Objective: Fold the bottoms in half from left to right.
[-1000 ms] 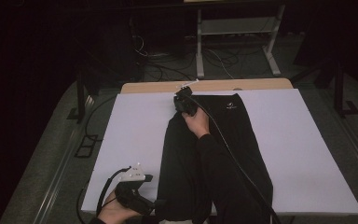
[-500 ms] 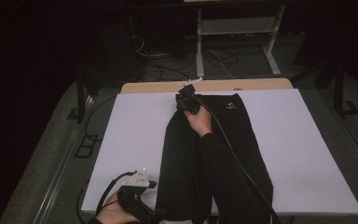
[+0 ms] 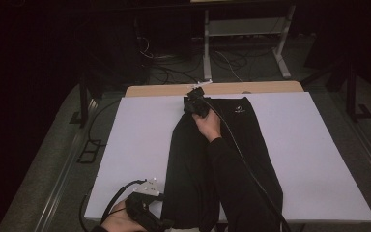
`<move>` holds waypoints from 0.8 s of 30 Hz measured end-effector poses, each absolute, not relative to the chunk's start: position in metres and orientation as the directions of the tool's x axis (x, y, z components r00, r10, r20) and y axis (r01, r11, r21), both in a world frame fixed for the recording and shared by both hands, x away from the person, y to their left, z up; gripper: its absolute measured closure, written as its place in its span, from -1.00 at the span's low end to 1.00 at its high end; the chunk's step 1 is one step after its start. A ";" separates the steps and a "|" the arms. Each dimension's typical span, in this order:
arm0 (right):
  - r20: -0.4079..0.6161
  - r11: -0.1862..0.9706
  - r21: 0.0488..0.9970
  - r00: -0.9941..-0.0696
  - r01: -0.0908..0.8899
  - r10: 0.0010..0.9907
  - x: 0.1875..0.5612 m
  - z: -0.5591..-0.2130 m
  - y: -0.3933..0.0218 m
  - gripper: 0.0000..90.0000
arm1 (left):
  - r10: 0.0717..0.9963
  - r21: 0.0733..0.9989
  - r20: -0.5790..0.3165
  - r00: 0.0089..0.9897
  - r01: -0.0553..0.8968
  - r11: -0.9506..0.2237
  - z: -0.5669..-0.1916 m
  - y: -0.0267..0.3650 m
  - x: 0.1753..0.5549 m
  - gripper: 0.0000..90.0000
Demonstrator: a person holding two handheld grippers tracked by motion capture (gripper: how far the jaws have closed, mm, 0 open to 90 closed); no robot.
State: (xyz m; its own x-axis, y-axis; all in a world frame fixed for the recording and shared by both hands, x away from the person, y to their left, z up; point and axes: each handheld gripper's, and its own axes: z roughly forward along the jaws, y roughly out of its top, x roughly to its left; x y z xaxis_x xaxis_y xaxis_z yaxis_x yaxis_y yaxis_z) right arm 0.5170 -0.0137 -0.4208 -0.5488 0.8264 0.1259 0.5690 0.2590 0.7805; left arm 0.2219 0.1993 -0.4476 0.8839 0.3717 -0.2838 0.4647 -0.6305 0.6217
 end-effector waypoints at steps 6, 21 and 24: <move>0.130 0.256 0.783 -0.551 0.567 0.825 0.515 -0.420 -0.013 0.91 | 0.371 0.631 -0.282 0.885 0.463 -0.623 -0.448 0.198 0.226 -0.66; 0.121 0.256 0.796 -0.559 0.548 0.821 0.514 -0.418 -0.012 0.91 | 0.399 0.677 -0.102 0.911 0.358 -0.643 -0.451 0.205 0.224 0.66; 0.124 0.254 0.794 -0.557 0.552 0.821 0.514 -0.419 -0.012 0.91 | 0.403 0.666 -0.156 0.902 0.398 -0.631 -0.451 0.205 0.227 0.94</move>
